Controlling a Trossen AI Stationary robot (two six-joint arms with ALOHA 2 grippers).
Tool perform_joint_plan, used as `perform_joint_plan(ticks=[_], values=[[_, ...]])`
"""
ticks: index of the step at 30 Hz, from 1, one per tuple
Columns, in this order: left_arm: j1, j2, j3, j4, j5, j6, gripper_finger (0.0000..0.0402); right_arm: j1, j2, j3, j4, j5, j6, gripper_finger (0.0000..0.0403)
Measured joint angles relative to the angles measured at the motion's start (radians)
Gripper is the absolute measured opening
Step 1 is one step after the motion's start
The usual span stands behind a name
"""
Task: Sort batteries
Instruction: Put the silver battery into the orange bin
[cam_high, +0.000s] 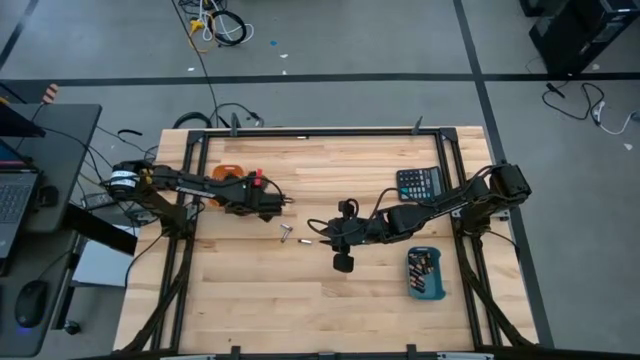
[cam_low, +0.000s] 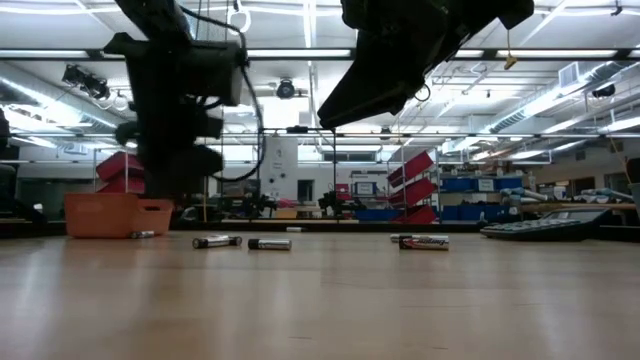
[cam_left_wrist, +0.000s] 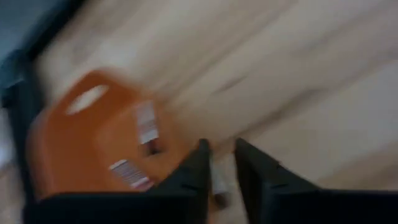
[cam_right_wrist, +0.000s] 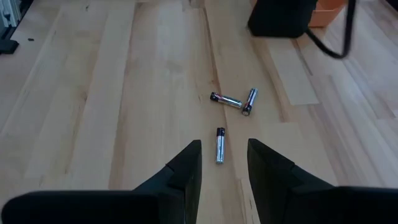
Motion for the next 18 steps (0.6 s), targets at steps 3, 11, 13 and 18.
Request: perform_joint_plan(ticks=[3,11,13,18], values=[[0.004,0.000,-0.007,0.141,0.077,0.123,0.0011,-0.002,0.000,0.000,0.000,0.000,0.000,0.0115],[0.073,0.019,-0.075,0.147,0.139,0.095,0.0001,0.003,0.000,0.000,-0.003,0.000,0.010,0.0115],[0.075,0.020,-0.081,0.129,0.124,0.074,0.0001,0.006,0.000,0.000,-0.003,0.000,0.010,0.0115],[0.075,0.019,-0.081,0.088,0.098,0.043,0.0001,0.007,0.000,0.000,0.000,0.000,0.009,0.0115]])
